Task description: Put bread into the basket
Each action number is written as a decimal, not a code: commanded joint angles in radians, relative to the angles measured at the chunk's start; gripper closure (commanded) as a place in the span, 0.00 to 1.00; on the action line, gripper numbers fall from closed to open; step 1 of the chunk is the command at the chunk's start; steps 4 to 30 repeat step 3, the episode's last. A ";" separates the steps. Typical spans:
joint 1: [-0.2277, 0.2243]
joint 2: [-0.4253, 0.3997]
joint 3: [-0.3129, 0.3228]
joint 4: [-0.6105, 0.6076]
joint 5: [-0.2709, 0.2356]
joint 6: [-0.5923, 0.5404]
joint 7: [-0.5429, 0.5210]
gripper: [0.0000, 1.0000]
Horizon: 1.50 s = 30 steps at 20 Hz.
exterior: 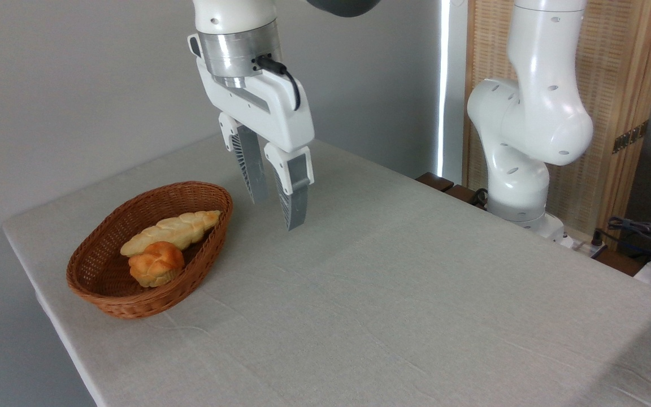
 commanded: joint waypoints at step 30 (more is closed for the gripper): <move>-0.010 -0.002 0.028 -0.003 -0.004 -0.013 -0.023 0.00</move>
